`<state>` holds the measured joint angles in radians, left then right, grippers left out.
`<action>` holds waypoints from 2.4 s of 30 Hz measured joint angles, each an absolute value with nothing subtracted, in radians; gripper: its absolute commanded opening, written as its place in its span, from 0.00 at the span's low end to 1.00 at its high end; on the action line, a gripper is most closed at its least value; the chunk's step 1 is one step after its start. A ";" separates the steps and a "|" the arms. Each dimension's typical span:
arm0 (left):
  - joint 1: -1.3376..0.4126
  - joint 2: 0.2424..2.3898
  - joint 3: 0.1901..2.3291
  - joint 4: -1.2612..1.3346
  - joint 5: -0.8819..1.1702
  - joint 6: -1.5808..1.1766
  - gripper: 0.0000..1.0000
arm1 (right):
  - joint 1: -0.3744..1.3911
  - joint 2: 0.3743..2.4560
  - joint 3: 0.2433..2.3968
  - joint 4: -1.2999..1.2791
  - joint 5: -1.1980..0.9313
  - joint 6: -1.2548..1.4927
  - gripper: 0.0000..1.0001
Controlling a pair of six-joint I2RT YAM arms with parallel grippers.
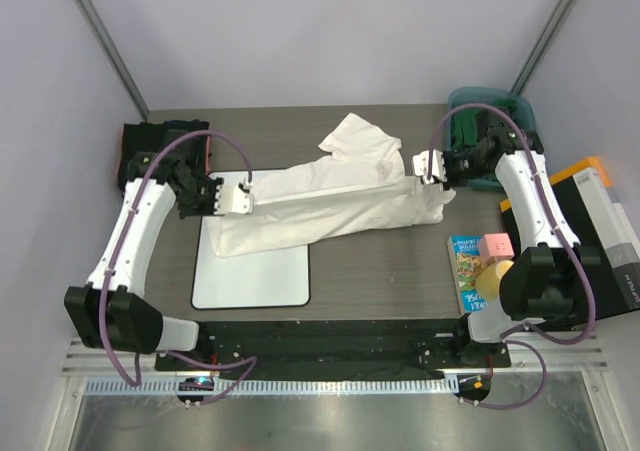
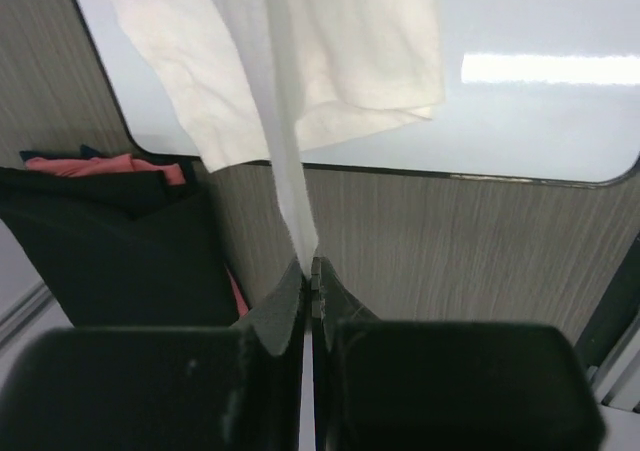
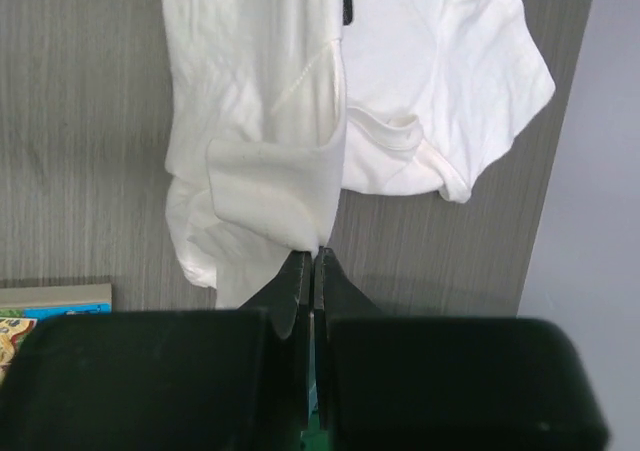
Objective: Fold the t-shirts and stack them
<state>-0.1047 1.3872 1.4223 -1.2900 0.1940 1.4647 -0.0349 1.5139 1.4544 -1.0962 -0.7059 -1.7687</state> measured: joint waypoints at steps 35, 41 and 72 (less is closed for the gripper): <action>-0.176 1.342 1.265 -1.251 0.047 1.518 0.00 | 0.138 1.478 0.897 -0.676 -0.583 -1.922 0.54; -0.182 1.342 1.266 -1.247 0.037 1.498 0.00 | 0.162 1.546 0.903 -0.616 -0.583 -1.921 0.50; -0.183 1.351 1.290 -1.219 -0.005 1.497 0.00 | 0.167 1.599 0.938 -0.689 -0.550 -1.931 0.46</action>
<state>-0.1833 1.3510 1.2900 -1.2190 -0.0051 1.4971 0.1669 1.5993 0.9379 -0.6888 -0.5499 -1.9312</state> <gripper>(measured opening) 0.005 0.493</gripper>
